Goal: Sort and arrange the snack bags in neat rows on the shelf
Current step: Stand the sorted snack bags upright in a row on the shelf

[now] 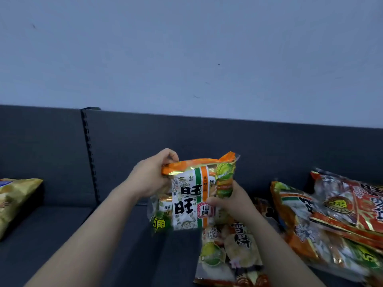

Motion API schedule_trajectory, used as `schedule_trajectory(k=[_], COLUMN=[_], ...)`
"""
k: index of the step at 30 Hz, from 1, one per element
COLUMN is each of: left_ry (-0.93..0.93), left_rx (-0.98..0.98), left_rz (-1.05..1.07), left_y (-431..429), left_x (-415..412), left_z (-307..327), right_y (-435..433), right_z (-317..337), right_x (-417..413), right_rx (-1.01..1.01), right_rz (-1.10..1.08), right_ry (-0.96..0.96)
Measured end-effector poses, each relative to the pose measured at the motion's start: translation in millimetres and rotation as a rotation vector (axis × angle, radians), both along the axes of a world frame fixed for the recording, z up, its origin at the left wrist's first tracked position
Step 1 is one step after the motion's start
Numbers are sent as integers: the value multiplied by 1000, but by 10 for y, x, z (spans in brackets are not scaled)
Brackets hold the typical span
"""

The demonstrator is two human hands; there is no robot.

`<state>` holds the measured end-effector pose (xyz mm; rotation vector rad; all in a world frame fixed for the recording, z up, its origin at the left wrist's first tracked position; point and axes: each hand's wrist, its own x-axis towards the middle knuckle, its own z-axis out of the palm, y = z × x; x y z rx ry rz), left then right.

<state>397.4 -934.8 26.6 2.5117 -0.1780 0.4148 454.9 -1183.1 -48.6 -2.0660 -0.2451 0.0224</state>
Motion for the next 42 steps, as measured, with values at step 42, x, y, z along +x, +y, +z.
schedule_trajectory(k=[42], left_ry=[530], left_rx=[-820], left_rz=[9], left_y=[-577], left_x=[-478], left_z=[-1642], right_y=[45], right_z=[-288], right_x=[-1546], right_rx=[-191], right_rz=[-595], right_ry=[-131])
